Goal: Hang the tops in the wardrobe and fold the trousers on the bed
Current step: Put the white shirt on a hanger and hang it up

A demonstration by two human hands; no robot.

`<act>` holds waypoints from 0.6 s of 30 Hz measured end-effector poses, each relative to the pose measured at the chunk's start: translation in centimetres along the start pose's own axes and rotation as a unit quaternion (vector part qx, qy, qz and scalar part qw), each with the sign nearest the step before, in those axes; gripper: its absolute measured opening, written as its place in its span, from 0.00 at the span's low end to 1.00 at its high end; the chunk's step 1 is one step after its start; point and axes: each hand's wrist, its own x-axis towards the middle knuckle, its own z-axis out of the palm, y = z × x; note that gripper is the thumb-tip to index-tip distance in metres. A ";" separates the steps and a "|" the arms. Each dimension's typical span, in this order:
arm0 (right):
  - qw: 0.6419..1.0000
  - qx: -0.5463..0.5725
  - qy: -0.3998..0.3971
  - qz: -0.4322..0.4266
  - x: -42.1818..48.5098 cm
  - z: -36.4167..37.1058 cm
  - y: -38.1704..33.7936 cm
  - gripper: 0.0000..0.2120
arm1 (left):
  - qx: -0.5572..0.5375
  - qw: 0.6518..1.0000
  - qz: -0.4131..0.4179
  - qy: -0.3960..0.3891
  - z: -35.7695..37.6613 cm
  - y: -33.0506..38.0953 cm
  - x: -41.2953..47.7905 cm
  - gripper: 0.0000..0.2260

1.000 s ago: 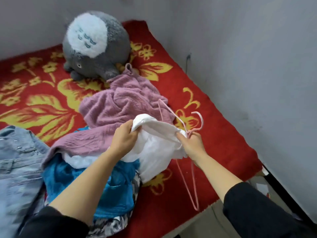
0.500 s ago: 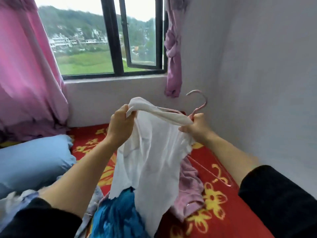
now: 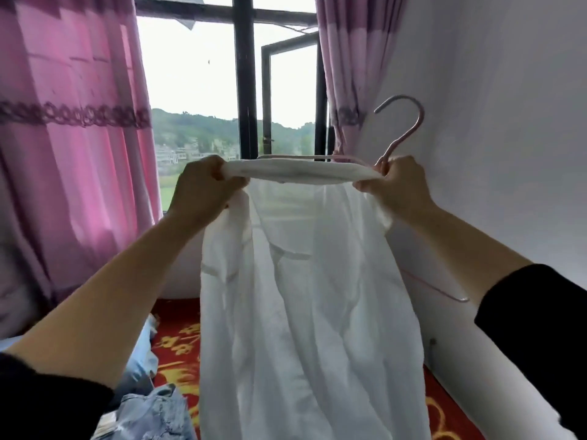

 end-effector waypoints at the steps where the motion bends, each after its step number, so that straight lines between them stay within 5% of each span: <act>1: 1.000 -0.011 -0.010 -0.007 0.0 0.0 0.2 0.16 | 0.026 0.999 -0.004 -0.039 -0.4 -0.2 -0.1 0.10; 4: 0.999 -0.041 -0.028 -0.022 -0.1 0.3 0.7 0.15 | 0.048 0.988 -0.027 -0.143 -1.2 -0.6 -0.7 0.13; 11: 0.996 -0.075 -0.022 -0.042 0.2 1.0 1.4 0.19 | -0.228 0.910 -0.154 -0.311 -2.3 -1.3 -1.7 0.31; 15: 0.998 -0.049 0.004 -0.034 -0.2 2.1 2.6 0.18 | -0.265 0.877 -0.148 -0.372 -1.6 -1.7 -2.5 0.19; 18: 0.999 0.031 -0.016 0.019 -1.1 3.0 2.8 0.18 | -0.190 0.841 -0.161 -0.480 -0.4 -2.6 -4.2 0.18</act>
